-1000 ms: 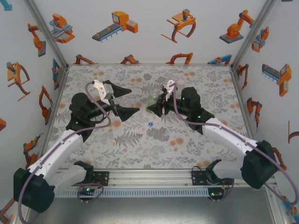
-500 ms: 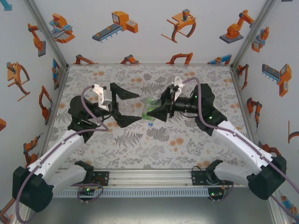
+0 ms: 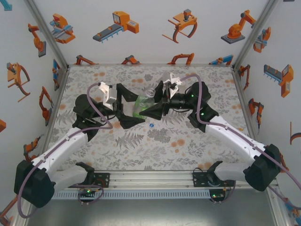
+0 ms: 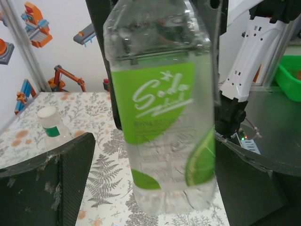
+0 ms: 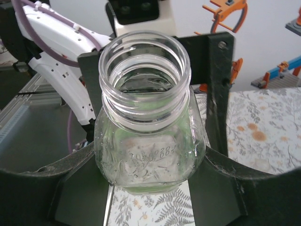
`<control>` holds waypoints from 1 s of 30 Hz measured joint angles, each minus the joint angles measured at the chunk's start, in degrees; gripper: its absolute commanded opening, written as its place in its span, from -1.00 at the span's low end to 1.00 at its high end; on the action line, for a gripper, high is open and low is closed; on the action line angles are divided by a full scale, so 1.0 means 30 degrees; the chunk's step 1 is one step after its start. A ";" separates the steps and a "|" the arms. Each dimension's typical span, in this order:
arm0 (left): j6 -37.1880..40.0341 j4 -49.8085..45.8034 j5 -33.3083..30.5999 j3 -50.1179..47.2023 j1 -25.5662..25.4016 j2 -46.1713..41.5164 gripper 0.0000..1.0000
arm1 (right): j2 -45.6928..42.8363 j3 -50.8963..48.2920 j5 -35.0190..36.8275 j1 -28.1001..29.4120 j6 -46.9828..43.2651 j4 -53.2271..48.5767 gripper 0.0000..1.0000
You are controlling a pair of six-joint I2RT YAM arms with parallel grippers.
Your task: Screw on the bottle caps
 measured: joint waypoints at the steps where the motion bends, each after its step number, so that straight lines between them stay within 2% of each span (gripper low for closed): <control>1: -0.0124 0.0029 0.0036 0.0044 -0.0007 0.0131 0.95 | 0.0189 0.0087 -0.0036 0.0124 -0.0007 0.0197 -0.29; 4: -0.0517 0.0146 0.0109 0.0058 -0.0007 0.0342 1.00 | 0.0772 0.0335 -0.0109 0.0408 -0.0007 0.0699 -0.30; 9: -0.0576 0.0117 0.0124 0.0087 -0.0007 0.0306 0.85 | 0.1195 0.0663 -0.0029 0.0750 -0.0328 0.0510 -0.33; 12: -0.0554 -0.0015 0.0219 0.0109 -0.0015 0.0262 0.69 | 0.1209 0.1195 0.0255 0.1005 -0.1275 -0.0758 -0.33; 16: -0.0204 -0.0707 0.0481 0.0211 -0.0044 0.0226 0.29 | 0.1078 0.1443 0.1071 0.1166 -0.2237 -0.1894 -0.28; 18: 0.0036 -0.1078 0.0605 0.0284 -0.0117 0.0219 0.15 | 0.1005 0.1443 0.1464 0.1158 -0.2477 -0.2186 -0.23; 20: 0.0211 -0.1450 0.0568 0.0313 -0.0131 0.0211 0.06 | 0.0845 0.1443 0.1770 0.1166 -0.2710 -0.2397 -0.07; 24: 0.0364 -0.1741 0.0495 0.0401 -0.0168 0.0189 0.00 | 0.0597 0.1443 0.2280 0.1253 -0.2980 -0.2863 0.25; 30: 0.0714 -0.2106 0.0503 0.0525 -0.0270 0.0189 -0.02 | 0.0138 0.1443 0.2725 0.1319 -0.2929 -0.3373 0.37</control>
